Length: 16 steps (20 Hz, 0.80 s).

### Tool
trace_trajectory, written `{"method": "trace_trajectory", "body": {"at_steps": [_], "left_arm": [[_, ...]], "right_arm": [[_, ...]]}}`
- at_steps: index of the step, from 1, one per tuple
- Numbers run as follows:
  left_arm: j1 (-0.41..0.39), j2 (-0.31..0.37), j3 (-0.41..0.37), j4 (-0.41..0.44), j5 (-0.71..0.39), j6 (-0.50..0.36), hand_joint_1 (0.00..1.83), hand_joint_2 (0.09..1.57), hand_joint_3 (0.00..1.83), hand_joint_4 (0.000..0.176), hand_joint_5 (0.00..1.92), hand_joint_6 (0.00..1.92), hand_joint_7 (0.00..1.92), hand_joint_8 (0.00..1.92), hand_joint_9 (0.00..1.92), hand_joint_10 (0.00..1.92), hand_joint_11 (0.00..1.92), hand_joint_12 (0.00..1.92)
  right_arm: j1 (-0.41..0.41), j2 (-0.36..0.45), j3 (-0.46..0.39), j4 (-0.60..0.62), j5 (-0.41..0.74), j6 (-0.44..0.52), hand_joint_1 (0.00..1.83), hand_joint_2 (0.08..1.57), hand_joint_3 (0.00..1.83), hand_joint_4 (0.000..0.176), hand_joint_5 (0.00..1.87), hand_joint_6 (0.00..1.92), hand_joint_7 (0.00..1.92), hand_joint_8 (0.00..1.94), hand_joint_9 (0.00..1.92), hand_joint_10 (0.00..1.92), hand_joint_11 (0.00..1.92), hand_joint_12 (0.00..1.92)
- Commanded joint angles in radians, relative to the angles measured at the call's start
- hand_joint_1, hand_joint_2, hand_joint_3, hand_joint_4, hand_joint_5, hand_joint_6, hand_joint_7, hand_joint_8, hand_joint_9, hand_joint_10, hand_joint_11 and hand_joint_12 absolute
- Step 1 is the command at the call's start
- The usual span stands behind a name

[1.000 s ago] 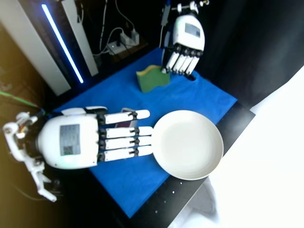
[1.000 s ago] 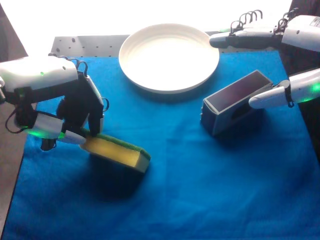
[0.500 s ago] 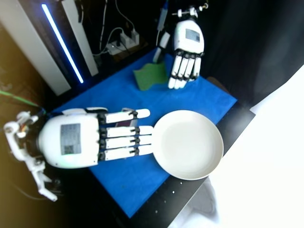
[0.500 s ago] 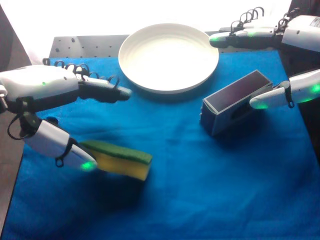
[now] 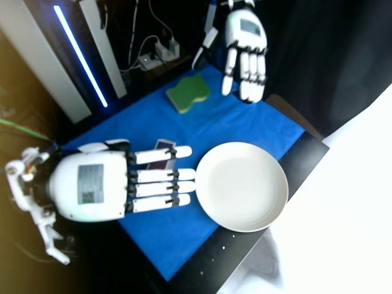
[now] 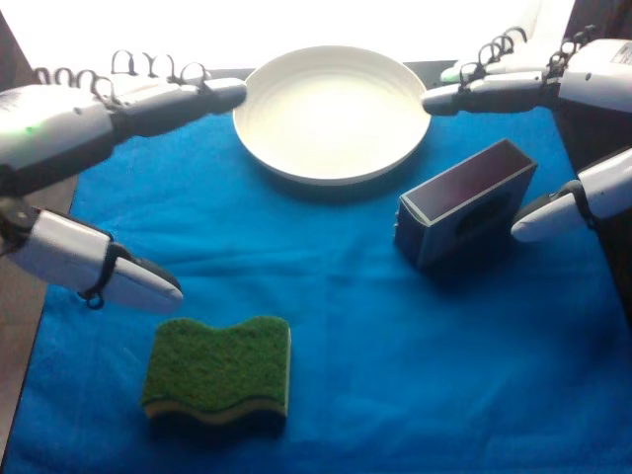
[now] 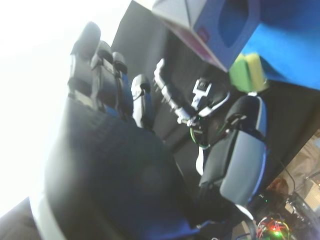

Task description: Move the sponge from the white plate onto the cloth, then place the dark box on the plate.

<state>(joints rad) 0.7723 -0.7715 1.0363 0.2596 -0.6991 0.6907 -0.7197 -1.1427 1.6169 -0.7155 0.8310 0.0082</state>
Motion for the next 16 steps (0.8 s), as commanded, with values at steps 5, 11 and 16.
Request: {"method": "trace_trajectory", "body": {"at_steps": [5, 11, 16], "left_arm": [[0.017, 0.013, -0.013, -0.079, -0.210, 0.010, 0.65, 0.77, 0.02, 0.176, 0.00, 0.00, 0.00, 0.00, 0.00, 0.00, 0.00, 0.00], [0.040, 0.013, -0.011, -0.089, -0.186, 0.010, 0.63, 0.75, 0.00, 0.176, 0.00, 0.00, 0.00, 0.00, 0.00, 0.00, 0.00, 0.00], [0.056, 0.013, -0.011, -0.106, -0.188, 0.010, 0.72, 0.74, 0.00, 0.176, 0.00, 0.00, 0.00, 0.00, 0.00, 0.00, 0.00, 0.00]], "right_arm": [[0.016, -0.018, 0.015, 0.027, 0.019, 0.008, 1.06, 0.93, 0.00, 0.089, 0.48, 0.01, 0.41, 0.01, 0.40, 0.02, 0.06, 0.78], [0.017, -0.035, 0.029, 0.096, 0.044, 0.007, 1.00, 1.16, 0.00, 0.091, 0.88, 1.15, 0.93, 0.87, 0.79, 1.27, 0.69, 1.58], [0.018, -0.032, 0.024, 0.156, 0.156, 0.007, 1.09, 1.06, 0.00, 0.052, 1.07, 0.87, 0.90, 1.79, 0.94, 1.89, 0.94, 1.92]]}}
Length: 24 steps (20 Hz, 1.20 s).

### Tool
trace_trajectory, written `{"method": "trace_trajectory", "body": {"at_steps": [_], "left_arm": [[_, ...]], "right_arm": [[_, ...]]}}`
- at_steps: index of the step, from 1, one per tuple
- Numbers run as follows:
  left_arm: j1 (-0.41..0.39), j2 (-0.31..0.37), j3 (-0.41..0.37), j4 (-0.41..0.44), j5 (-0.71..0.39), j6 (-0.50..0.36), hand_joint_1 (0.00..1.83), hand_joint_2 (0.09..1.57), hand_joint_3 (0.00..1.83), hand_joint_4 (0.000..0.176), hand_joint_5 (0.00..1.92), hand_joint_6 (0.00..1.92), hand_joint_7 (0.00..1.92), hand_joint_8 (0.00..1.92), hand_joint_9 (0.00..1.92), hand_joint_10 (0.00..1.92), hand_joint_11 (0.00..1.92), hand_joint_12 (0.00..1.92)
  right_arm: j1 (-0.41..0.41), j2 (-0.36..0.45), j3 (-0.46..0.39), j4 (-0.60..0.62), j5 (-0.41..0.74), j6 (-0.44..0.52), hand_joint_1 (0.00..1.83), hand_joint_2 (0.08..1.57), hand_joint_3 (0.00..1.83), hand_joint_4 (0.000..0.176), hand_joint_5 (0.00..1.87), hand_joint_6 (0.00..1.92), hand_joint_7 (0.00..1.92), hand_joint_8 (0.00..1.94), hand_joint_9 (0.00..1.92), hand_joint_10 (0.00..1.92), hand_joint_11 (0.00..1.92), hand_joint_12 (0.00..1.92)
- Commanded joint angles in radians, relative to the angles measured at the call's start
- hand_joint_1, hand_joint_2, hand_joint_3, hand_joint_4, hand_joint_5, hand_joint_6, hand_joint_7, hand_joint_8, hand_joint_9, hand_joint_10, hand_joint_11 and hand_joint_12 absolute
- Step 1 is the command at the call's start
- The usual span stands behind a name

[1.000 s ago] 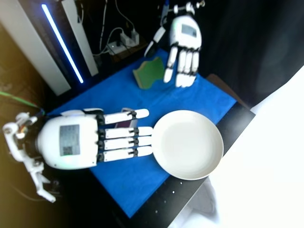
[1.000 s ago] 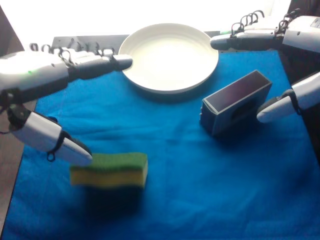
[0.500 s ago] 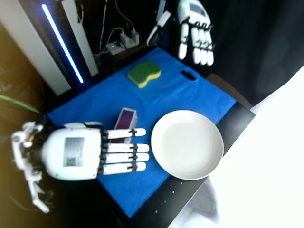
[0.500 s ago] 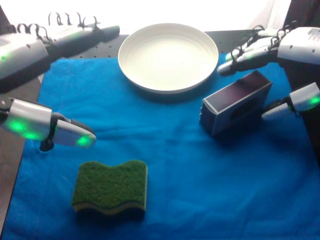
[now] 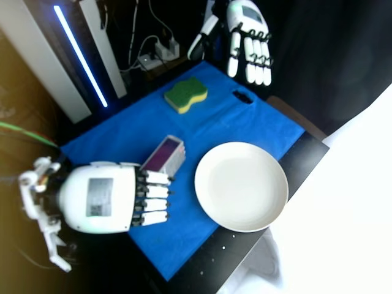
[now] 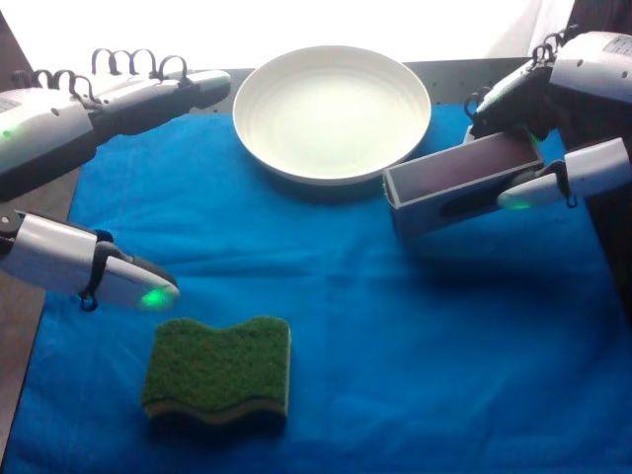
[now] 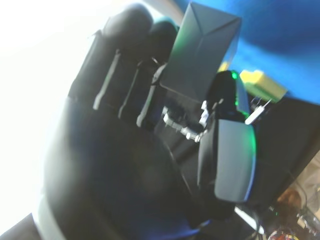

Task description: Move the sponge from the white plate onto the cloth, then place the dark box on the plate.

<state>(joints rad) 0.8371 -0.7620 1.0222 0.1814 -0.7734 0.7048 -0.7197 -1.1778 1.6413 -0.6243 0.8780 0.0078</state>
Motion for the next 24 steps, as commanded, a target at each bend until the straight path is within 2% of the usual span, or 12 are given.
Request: {"method": "trace_trajectory", "body": {"at_steps": [1, 3, 5, 6, 7, 12, 13, 15, 16, 18, 19, 24], "left_arm": [[-0.008, 0.002, 0.003, -0.029, -0.114, -0.004, 0.70, 0.75, 0.01, 0.176, 0.00, 0.00, 0.00, 0.00, 0.00, 0.00, 0.00, 0.00], [-0.004, 0.002, 0.002, -0.036, -0.125, -0.004, 0.72, 0.76, 0.01, 0.176, 0.00, 0.00, 0.00, 0.00, 0.00, 0.00, 0.00, 0.00], [0.003, 0.001, 0.002, -0.042, -0.134, -0.004, 0.72, 0.75, 0.00, 0.176, 0.00, 0.00, 0.00, 0.00, 0.00, 0.00, 0.00, 0.00], [0.003, -0.002, 0.002, -0.043, -0.137, -0.004, 0.73, 0.75, 0.00, 0.176, 0.00, 0.00, 0.00, 0.00, 0.00, 0.00, 0.00, 0.00], [0.003, -0.003, 0.002, -0.043, -0.144, -0.004, 0.73, 0.74, 0.00, 0.176, 0.00, 0.00, 0.00, 0.00, 0.00, 0.00, 0.00, 0.00], [0.003, -0.010, 0.000, -0.045, -0.193, -0.004, 0.69, 0.67, 0.00, 0.176, 0.00, 0.00, 0.00, 0.00, 0.00, 0.00, 0.00, 0.00], [0.003, -0.010, -0.002, -0.045, -0.210, -0.004, 0.65, 0.69, 0.00, 0.122, 0.00, 0.00, 0.00, 0.00, 0.00, 0.00, 0.01, 0.00], [0.003, -0.013, -0.005, -0.045, -0.233, -0.004, 0.66, 0.69, 0.00, 0.090, 0.00, 0.00, 0.00, 0.00, 0.00, 0.00, 0.00, 0.00], [0.002, -0.015, -0.006, -0.046, -0.243, -0.004, 0.76, 0.69, 0.00, 0.130, 0.00, 0.00, 0.00, 0.00, 0.00, 0.00, 0.00, 0.00], [0.002, -0.019, -0.006, -0.048, -0.254, -0.005, 0.79, 0.70, 0.00, 0.118, 0.00, 0.00, 0.00, 0.00, 0.00, 0.00, 0.00, 0.00], [0.002, -0.023, -0.003, -0.048, -0.256, -0.008, 0.81, 0.70, 0.00, 0.143, 0.00, 0.00, 0.00, 0.00, 0.00, 0.00, 0.00, 0.00], [-0.009, -0.047, 0.014, -0.048, -0.260, -0.020, 0.87, 0.69, 0.00, 0.126, 0.00, 0.00, 0.00, 0.00, 0.00, 0.00, 0.00, 0.00]], "right_arm": [[0.024, 0.003, 0.000, 0.084, 0.130, 0.008, 1.06, 1.08, 0.00, 0.106, 1.04, 0.92, 0.87, 1.62, 0.86, 1.78, 0.80, 1.92], [0.073, 0.003, 0.007, 0.086, 0.133, -0.002, 1.09, 1.09, 0.00, 0.013, 1.02, 0.96, 0.88, 1.27, 0.80, 1.46, 0.63, 1.74], [0.122, -0.008, 0.033, 0.086, 0.133, -0.004, 1.07, 1.09, 0.00, 0.081, 1.03, 0.93, 0.94, 1.16, 0.87, 1.43, 0.74, 1.71], [0.145, -0.028, 0.052, 0.085, 0.133, -0.004, 1.11, 1.07, 0.00, 0.019, 1.08, 0.84, 0.94, 1.26, 0.89, 1.56, 0.82, 1.78], [0.163, -0.052, 0.073, 0.085, 0.127, -0.004, 1.17, 1.05, 0.00, 0.000, 1.11, 0.80, 1.13, 0.97, 1.20, 1.27, 1.09, 1.64], [0.218, -0.161, 0.171, 0.082, 0.019, -0.004, 1.29, 1.01, 0.00, 0.000, 1.14, 0.60, 1.36, 0.48, 1.30, 0.75, 1.05, 1.31], [0.219, -0.184, 0.191, 0.082, -0.017, -0.004, 1.25, 1.02, 0.00, 0.000, 1.10, 0.78, 1.29, 0.55, 1.17, 0.95, 1.00, 1.32], [0.231, -0.218, 0.221, 0.068, -0.070, -0.004, 1.25, 1.04, 0.00, 0.000, 1.04, 0.90, 1.23, 0.63, 1.12, 0.99, 0.94, 1.39], [0.243, -0.235, 0.233, 0.048, -0.100, -0.004, 1.25, 1.05, 0.00, 0.006, 1.04, 0.89, 1.20, 0.69, 1.07, 0.94, 0.79, 1.43], [0.266, -0.280, 0.264, -0.005, -0.179, -0.004, 1.24, 1.07, 0.00, 0.009, 0.99, 1.02, 1.18, 0.69, 1.03, 0.87, 0.65, 1.45], [0.272, -0.310, 0.287, -0.023, -0.215, -0.004, 1.18, 1.07, 0.00, 0.000, 1.04, 0.92, 1.13, 0.82, 1.07, 1.13, 0.84, 1.53], [0.285, -0.389, 0.345, -0.087, -0.340, -0.003, 1.18, 1.05, 0.00, 0.000, 1.10, 0.81, 1.14, 0.84, 1.05, 1.22, 0.87, 1.58]]}}
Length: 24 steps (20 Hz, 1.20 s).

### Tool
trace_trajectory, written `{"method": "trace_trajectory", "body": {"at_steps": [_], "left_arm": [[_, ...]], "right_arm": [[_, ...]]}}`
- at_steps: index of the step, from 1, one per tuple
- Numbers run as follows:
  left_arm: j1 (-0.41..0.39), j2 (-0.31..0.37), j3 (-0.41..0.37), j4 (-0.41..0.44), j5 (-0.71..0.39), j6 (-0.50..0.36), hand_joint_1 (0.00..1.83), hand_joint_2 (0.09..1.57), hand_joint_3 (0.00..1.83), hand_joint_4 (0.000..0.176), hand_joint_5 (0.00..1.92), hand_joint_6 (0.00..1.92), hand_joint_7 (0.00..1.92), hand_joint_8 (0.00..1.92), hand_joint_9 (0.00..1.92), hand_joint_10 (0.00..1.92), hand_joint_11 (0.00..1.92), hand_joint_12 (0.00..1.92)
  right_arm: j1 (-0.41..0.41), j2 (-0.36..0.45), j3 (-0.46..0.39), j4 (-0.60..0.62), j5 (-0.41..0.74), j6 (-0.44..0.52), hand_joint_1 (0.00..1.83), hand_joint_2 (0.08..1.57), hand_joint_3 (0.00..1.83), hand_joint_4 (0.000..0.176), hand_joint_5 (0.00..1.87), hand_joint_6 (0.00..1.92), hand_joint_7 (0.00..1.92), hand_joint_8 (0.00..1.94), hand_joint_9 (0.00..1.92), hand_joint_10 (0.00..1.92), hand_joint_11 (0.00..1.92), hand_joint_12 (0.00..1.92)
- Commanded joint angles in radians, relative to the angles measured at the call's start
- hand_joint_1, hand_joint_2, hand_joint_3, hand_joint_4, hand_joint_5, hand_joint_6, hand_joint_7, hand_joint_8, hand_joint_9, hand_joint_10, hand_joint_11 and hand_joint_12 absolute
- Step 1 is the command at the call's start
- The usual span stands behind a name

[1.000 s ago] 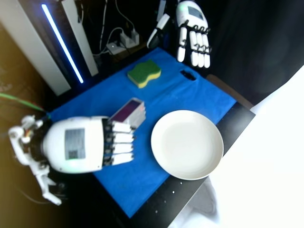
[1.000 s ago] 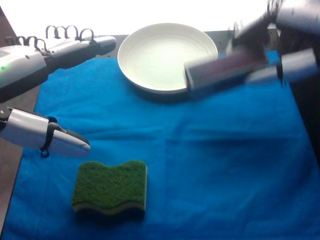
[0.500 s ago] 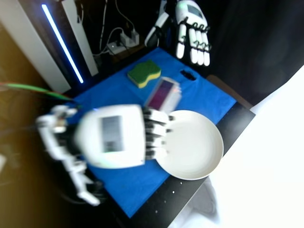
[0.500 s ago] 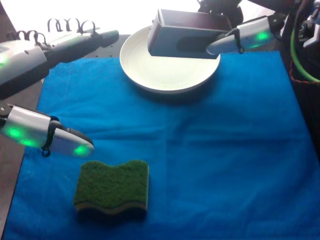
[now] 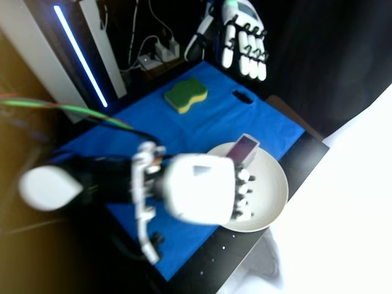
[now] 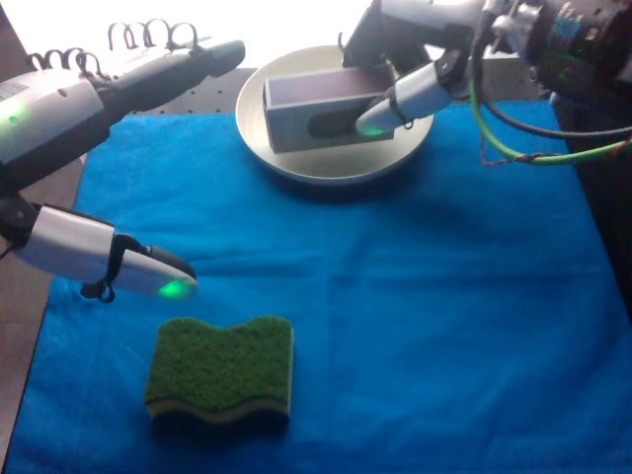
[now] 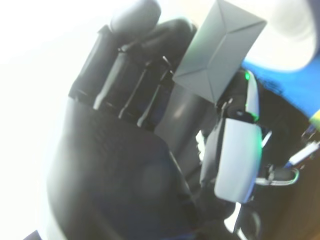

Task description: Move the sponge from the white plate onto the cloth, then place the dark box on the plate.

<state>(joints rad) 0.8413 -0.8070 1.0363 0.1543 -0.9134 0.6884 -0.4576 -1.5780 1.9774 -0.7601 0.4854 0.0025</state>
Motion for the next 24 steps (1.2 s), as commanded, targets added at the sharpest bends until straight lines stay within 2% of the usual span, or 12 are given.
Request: {"method": "trace_trajectory", "body": {"at_steps": [1, 2, 3, 4, 6, 7, 9, 15, 17, 20, 23, 24], "left_arm": [[-0.014, -0.006, 0.001, -0.021, -0.123, -0.005, 0.87, 0.69, 0.00, 0.126, 0.00, 0.00, 0.00, 0.00, 0.00, 0.00, 0.00, 0.00], [-0.014, -0.008, 0.002, -0.021, -0.125, -0.005, 0.85, 0.72, 0.01, 0.116, 0.00, 0.00, 0.00, 0.00, 0.00, 0.00, 0.00, 0.00], [-0.014, -0.009, 0.002, -0.021, -0.127, -0.005, 0.84, 0.72, 0.01, 0.136, 0.00, 0.00, 0.00, 0.00, 0.00, 0.00, 0.00, 0.00], [-0.014, -0.009, 0.001, -0.021, -0.130, -0.007, 0.84, 0.72, 0.01, 0.136, 0.00, 0.00, 0.00, 0.00, 0.00, 0.00, 0.00, 0.00], [-0.014, -0.010, 0.001, -0.021, -0.130, -0.009, 0.80, 0.72, 0.00, 0.146, 0.00, 0.00, 0.00, 0.00, 0.00, 0.00, 0.00, 0.00], [-0.013, -0.010, 0.001, -0.021, -0.130, -0.009, 0.78, 0.72, 0.01, 0.140, 0.00, 0.00, 0.00, 0.00, 0.00, 0.00, 0.00, 0.00], [-0.013, -0.010, 0.000, -0.021, -0.131, -0.011, 0.82, 0.71, 0.00, 0.144, 0.00, 0.00, 0.00, 0.00, 0.00, 0.00, 0.00, 0.00], [0.019, 0.003, -0.017, -0.061, -0.185, -0.014, 0.79, 0.72, 0.00, 0.135, 0.00, 0.00, 0.00, 0.00, 0.00, 0.00, 0.00, 0.00], [0.088, 0.006, -0.031, -0.138, -0.281, -0.009, 0.78, 0.71, 0.00, 0.171, 0.00, 0.00, 0.00, 0.00, 0.00, 0.00, 0.00, 0.00], [0.190, 0.005, -0.059, -0.254, -0.445, 0.005, 0.76, 0.70, 0.00, 0.176, 0.00, 0.00, 0.00, 0.00, 0.00, 0.00, 0.00, 0.00], [0.281, 0.000, -0.090, -0.339, -0.594, 0.015, 0.49, 0.90, 0.01, 0.155, 0.00, 0.00, 0.00, 0.00, 0.00, 0.00, 0.01, 0.37], [0.305, -0.004, -0.099, -0.359, -0.635, 0.016, 0.47, 0.93, 0.01, 0.172, 0.00, 0.00, 0.00, 0.00, 0.00, 0.00, 0.00, 0.34]], "right_arm": [[0.023, 0.001, 0.015, 0.029, 0.029, 0.003, 1.18, 1.05, 0.00, 0.000, 1.10, 0.81, 1.14, 0.84, 1.05, 1.22, 0.87, 1.58], [0.023, -0.003, 0.019, 0.011, 0.018, 0.007, 0.97, 0.99, 0.00, 0.000, 0.95, 0.41, 0.89, 0.83, 0.77, 1.22, 0.63, 1.56], [0.023, -0.004, 0.019, -0.003, 0.012, 0.013, 0.86, 0.95, 0.00, 0.000, 0.81, 0.16, 0.80, 0.51, 0.74, 0.84, 0.55, 1.29], [0.023, -0.004, 0.019, -0.006, 0.012, 0.013, 0.86, 0.95, 0.00, 0.000, 0.81, 0.16, 0.80, 0.51, 0.74, 0.84, 0.55, 1.29], [0.023, -0.004, 0.018, -0.012, 0.013, 0.013, 0.60, 0.83, 0.00, 0.156, 0.14, 0.01, 0.25, 0.03, 0.27, 0.15, 0.04, 0.81], [0.023, -0.004, 0.015, -0.012, 0.018, 0.014, 0.54, 0.80, 0.00, 0.172, 0.03, 0.00, 0.06, 0.01, 0.05, 0.04, 0.01, 0.26], [0.024, 0.010, -0.002, 0.009, 0.059, 0.014, 0.52, 0.76, 0.00, 0.176, 0.00, 0.00, 0.00, 0.00, 0.00, 0.00, 0.00, 0.00], [-0.009, 0.217, -0.155, 0.205, 0.360, 0.013, 0.59, 0.75, 0.00, 0.176, 0.00, 0.00, 0.00, 0.00, 0.00, 0.00, 0.00, 0.00], [-0.071, 0.292, -0.238, 0.319, 0.511, 0.013, 0.63, 0.78, 0.01, 0.176, 0.00, 0.00, 0.00, 0.00, 0.00, 0.00, 0.00, 0.00], [-0.186, 0.359, -0.334, 0.465, 0.725, 0.008, 0.61, 0.76, 0.00, 0.176, 0.00, 0.00, 0.00, 0.00, 0.00, 0.00, 0.00, 0.00], [-0.342, 0.412, -0.431, 0.614, 0.929, -0.008, 0.80, 0.87, 0.01, 0.176, 0.00, 0.00, 0.00, 0.00, 0.00, 0.00, 0.00, 0.00], [-0.391, 0.429, -0.463, 0.653, 0.986, -0.012, 0.67, 0.86, 0.00, 0.176, 0.00, 0.00, 0.00, 0.00, 0.00, 0.00, 0.00, 0.00]]}}
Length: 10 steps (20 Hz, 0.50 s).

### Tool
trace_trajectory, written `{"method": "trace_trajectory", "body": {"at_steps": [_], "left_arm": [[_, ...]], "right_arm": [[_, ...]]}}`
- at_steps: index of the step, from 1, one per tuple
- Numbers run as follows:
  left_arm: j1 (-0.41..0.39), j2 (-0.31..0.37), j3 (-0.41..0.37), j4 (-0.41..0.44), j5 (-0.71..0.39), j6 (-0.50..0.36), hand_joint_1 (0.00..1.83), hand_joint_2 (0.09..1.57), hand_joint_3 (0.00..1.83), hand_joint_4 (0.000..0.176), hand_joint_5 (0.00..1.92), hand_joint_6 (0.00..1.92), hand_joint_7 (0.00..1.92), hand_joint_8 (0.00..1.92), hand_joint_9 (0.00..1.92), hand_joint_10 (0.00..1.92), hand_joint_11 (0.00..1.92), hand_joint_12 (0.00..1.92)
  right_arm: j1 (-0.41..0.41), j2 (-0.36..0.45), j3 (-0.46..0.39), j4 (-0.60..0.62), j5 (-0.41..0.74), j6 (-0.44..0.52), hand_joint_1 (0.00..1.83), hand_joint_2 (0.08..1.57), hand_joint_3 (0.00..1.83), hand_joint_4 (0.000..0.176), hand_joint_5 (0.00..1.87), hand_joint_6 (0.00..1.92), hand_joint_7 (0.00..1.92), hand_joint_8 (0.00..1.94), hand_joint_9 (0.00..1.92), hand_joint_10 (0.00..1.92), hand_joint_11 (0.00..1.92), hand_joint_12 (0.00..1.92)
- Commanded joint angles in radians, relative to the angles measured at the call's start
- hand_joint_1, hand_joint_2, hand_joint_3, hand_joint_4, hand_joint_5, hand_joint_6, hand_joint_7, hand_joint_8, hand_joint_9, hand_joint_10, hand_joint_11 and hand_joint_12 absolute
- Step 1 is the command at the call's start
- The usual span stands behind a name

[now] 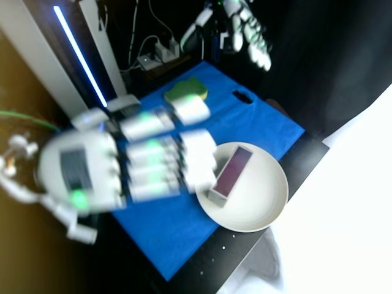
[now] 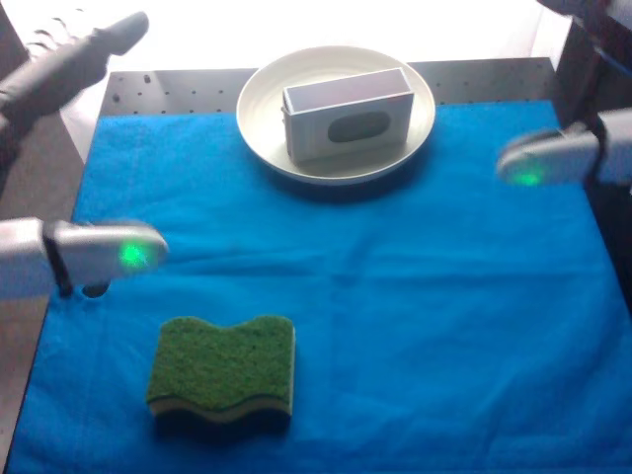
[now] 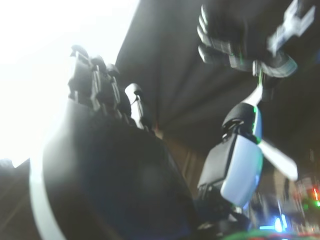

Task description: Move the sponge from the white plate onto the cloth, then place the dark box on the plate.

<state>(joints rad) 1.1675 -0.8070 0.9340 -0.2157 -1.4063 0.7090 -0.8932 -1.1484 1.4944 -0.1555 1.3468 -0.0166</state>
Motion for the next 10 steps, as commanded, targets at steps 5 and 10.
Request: {"method": "trace_trajectory", "body": {"at_steps": [5, 10], "left_arm": [[0.007, -0.020, -0.006, -0.012, -0.197, -0.005, 0.52, 1.05, 0.00, 0.167, 0.00, 0.00, 0.00, 0.00, 0.00, 0.00, 0.00, 0.34], [0.010, -0.027, -0.007, -0.020, -0.243, -0.006, 0.33, 1.11, 0.01, 0.176, 0.00, 0.00, 0.00, 0.00, 0.00, 0.00, 0.00, 0.08]], "right_arm": [[-0.173, 0.048, -0.099, 0.193, 0.338, 0.002, 0.69, 1.00, 0.02, 0.176, 0.00, 0.00, 0.00, 0.00, 0.00, 0.00, 0.00, 0.00], [-0.228, 0.056, -0.133, 0.230, 0.383, -0.010, 0.65, 0.88, 0.00, 0.176, 0.00, 0.00, 0.00, 0.00, 0.00, 0.00, 0.00, 0.00]]}}
